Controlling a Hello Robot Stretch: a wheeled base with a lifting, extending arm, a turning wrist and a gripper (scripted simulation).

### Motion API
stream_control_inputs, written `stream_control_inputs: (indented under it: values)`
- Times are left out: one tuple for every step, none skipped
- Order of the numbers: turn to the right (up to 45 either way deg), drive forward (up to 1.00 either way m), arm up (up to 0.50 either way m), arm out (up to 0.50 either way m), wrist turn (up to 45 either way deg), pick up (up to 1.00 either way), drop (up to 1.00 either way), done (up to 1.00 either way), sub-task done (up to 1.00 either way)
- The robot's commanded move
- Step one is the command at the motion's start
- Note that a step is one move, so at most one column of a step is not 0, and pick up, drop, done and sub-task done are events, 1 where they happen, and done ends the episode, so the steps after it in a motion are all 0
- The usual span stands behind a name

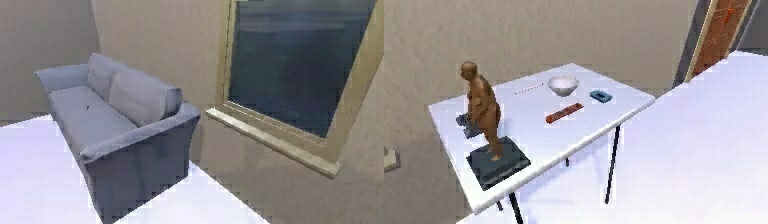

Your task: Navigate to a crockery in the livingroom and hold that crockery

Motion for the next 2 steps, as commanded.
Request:
stream_control_inputs:
  values:
    - [45.0,0.00,0.00,0.00,0.0,0.00,0.00,0.00,0.00]
    - [45.0,0.00,0.00,0.00,0.0,0.00,0.00,0.00,0.00]
